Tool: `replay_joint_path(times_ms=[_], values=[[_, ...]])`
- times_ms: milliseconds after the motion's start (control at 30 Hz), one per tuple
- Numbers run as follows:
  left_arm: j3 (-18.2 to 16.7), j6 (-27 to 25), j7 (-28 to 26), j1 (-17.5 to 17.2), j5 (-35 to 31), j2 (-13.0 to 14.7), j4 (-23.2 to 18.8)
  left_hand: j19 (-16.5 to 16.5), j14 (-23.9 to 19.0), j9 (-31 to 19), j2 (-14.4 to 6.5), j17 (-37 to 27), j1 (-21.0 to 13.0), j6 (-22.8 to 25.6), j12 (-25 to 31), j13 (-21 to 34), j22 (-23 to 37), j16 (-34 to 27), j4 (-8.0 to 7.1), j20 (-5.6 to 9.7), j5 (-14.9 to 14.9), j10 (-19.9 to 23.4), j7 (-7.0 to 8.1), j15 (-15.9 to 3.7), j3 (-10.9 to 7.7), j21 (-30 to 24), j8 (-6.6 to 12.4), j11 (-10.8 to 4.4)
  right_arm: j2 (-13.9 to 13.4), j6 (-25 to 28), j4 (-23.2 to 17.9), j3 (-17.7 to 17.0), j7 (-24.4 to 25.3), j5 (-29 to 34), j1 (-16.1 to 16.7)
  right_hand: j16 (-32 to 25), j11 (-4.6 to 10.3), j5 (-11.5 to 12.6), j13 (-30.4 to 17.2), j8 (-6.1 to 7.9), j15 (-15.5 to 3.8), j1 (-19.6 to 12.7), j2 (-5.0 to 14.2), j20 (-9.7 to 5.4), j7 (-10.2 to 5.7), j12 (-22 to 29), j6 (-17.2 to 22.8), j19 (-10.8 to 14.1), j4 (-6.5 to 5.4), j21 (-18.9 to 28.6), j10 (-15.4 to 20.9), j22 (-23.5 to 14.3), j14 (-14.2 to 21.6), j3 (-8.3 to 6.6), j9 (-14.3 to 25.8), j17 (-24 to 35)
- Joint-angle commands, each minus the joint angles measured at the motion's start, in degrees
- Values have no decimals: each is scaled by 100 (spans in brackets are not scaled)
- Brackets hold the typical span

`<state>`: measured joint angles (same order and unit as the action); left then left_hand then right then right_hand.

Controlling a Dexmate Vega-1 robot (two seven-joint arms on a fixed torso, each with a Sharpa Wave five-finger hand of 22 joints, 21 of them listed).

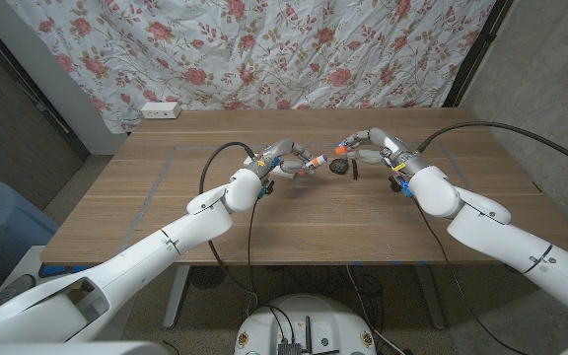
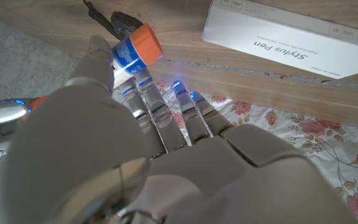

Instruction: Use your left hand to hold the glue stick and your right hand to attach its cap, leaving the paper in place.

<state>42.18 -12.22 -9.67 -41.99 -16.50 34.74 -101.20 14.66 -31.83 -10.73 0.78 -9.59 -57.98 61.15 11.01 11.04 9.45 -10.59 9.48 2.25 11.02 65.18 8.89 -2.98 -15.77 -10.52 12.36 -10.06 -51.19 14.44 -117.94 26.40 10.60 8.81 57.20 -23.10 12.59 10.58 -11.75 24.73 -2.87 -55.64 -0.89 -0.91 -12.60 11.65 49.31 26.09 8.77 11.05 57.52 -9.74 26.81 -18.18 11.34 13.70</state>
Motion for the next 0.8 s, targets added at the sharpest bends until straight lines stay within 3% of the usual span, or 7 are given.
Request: replay_joint_path(times_ms=[33,800], values=[[-8,31,-10,-19,4,-5,17,9,-12,-58,-379,-10,122,303,37,31,21,22,-39,51,25,299,222,-879,-55,-22,47,-287,76,315,-110,172,13,293,-109,11,18,9,-15,-11,-751,-6,22,12,-6,-13,5,-3,-11,6,-16,-10,-16,21,8,20],[19,133,-40,58,-3,-78,175,8,-18,-56,-376,-4,173,304,35,30,21,36,-34,54,26,304,235,-880,-93,-23,43,-287,195,373,-81,335,-48,382,-202,3,17,8,-16,-27,-747,-9,46,10,-6,-19,20,25,-10,17,-23,-10,-8,37,7,21]])
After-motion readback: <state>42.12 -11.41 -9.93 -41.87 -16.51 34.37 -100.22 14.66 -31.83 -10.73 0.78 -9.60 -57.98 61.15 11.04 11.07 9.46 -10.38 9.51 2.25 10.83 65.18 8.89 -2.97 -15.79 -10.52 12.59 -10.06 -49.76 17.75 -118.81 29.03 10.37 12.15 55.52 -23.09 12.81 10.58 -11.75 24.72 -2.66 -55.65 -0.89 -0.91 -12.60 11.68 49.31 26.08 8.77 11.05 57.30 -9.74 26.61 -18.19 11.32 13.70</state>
